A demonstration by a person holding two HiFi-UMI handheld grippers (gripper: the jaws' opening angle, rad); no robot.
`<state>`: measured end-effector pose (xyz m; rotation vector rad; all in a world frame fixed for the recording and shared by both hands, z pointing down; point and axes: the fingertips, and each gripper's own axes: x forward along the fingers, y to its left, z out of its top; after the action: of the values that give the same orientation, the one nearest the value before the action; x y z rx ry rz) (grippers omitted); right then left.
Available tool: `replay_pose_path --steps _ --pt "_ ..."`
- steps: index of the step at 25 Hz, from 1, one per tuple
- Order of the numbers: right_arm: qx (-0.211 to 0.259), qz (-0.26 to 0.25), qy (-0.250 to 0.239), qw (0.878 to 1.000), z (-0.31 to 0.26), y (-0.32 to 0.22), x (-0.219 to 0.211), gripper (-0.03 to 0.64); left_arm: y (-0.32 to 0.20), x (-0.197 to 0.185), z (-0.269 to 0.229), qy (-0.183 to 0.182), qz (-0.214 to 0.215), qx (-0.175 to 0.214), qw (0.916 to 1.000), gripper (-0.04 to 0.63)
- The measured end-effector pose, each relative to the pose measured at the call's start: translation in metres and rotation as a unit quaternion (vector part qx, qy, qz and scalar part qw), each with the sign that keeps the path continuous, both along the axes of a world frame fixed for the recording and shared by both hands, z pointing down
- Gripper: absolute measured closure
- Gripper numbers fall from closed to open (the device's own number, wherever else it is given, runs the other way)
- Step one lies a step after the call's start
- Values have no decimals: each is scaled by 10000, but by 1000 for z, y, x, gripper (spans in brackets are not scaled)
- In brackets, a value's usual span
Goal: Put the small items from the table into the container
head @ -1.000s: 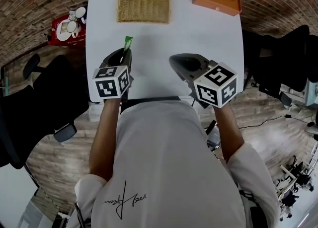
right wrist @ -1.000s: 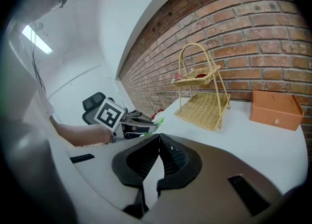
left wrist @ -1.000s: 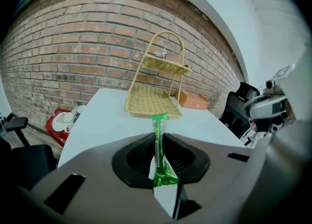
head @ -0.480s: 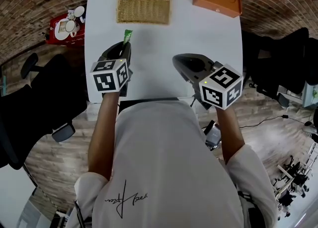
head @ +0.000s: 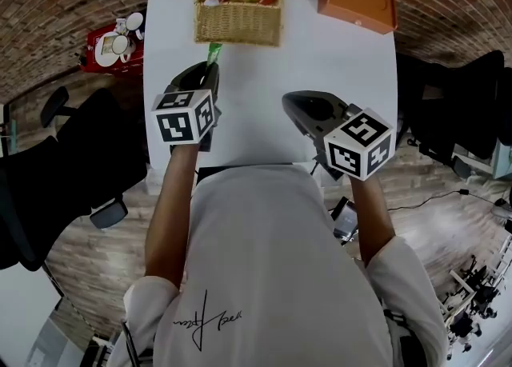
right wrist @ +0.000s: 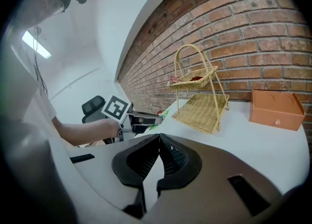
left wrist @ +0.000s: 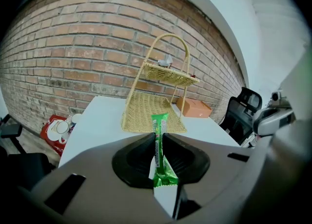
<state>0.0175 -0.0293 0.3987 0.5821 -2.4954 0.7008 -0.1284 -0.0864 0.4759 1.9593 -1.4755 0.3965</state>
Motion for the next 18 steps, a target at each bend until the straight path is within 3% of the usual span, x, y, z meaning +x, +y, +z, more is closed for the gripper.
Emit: replay_pose_path --steps 18 --pt "-348 262 -201 9988 11 -11 1 595 -41 -3 -2 -74 103 -28 9999 534"
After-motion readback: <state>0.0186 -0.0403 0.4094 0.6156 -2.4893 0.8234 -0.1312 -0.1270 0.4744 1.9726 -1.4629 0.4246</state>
